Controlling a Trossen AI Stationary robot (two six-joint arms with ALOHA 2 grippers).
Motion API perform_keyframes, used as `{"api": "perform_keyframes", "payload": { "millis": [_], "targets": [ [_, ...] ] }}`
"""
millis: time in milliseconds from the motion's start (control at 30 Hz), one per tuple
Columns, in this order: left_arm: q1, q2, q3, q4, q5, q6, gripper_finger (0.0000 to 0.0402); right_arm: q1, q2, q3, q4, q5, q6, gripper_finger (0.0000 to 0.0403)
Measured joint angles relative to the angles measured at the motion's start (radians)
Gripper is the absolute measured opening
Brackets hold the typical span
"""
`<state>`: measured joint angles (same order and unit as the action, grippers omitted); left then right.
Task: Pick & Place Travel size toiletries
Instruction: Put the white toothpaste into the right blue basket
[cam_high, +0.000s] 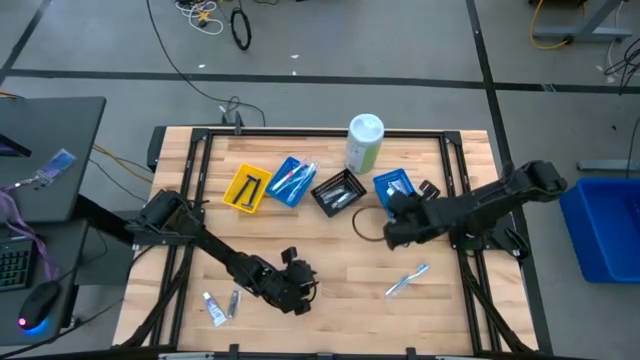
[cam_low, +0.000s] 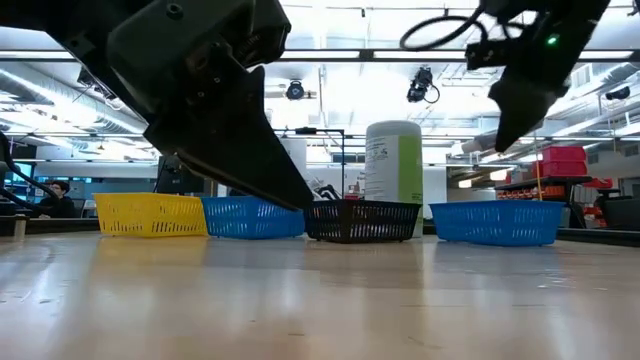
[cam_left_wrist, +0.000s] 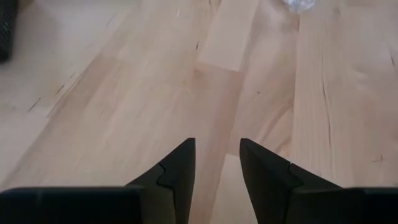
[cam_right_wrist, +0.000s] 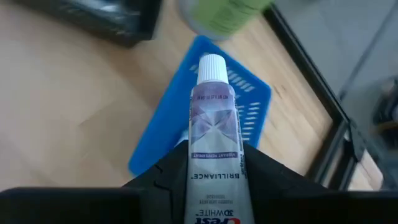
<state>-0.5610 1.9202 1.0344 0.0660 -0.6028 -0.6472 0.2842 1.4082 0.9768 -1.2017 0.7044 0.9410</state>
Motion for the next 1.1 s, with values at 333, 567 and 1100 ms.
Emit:
{"api": "perform_keyframes", "payload": {
  "millis": [333,567,1100],
  "targets": [
    [0.002,0.0,0.0,0.005,0.0,0.0,0.0135,-0.229,0.0,0.0,0.042,-0.006,0.012,0.0125],
    [0.002,0.0,0.0,0.004,0.0,0.0,0.0135,-0.341,0.0,-0.122,0.213,-0.116,-0.003,0.0125],
    [0.005,0.0,0.0,0.004,0.001,-0.038,0.0135,-0.436,0.002,-0.309,0.528,-0.208,-0.2,0.0194]
  ]
}}
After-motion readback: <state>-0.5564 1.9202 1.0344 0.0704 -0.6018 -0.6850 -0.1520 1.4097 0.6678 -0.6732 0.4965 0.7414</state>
